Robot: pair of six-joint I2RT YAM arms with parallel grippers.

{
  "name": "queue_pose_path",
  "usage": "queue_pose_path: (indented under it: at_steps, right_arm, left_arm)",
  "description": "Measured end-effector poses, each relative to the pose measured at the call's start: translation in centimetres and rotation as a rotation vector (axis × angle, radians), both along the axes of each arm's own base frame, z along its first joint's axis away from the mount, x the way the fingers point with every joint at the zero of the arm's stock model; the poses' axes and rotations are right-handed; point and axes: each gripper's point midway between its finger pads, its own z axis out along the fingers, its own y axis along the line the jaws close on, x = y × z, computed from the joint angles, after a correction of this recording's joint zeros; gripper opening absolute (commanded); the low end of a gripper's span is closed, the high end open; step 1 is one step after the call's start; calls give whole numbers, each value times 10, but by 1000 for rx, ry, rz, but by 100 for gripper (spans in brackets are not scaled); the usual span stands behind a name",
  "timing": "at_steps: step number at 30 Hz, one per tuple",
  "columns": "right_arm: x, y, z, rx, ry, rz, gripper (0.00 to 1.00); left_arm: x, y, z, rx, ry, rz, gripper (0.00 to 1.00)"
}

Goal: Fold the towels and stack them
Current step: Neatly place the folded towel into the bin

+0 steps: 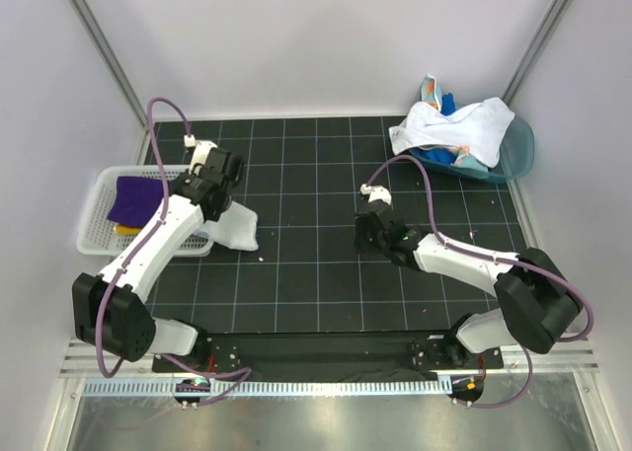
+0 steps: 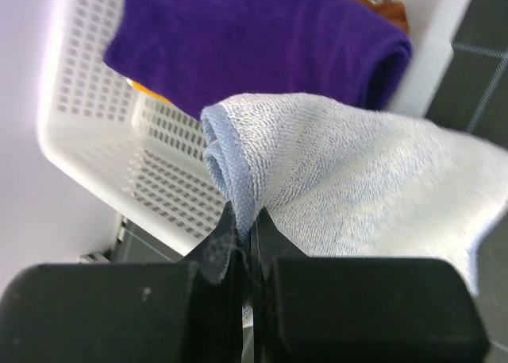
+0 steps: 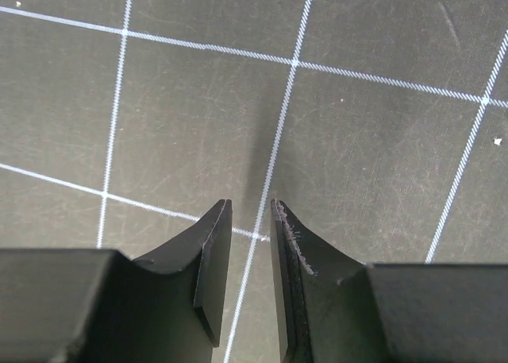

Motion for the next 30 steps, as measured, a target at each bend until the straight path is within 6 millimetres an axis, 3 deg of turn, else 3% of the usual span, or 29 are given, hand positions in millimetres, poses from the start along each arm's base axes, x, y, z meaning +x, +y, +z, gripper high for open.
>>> queue_pose_path:
  at_steps: [8,13,16,24,30]
  right_arm:
    - [-1,-17,-28,-30,30,-18,33]
    - [-1,-15,-43,-41,59,-7,32]
    - [1,-12,-41,-28,50,-2,32]
    - [0,-11,-43,-21,48,3,32]
    - [0,-10,-43,-16,50,10,32]
  left_arm:
    - [23,42,18,66,-66,12,0]
    - [34,65,26,63,-125,27,0]
    - [40,79,29,59,-159,48,0]
    - [55,94,30,42,-222,80,0]
    - [63,101,14,41,-187,93,0]
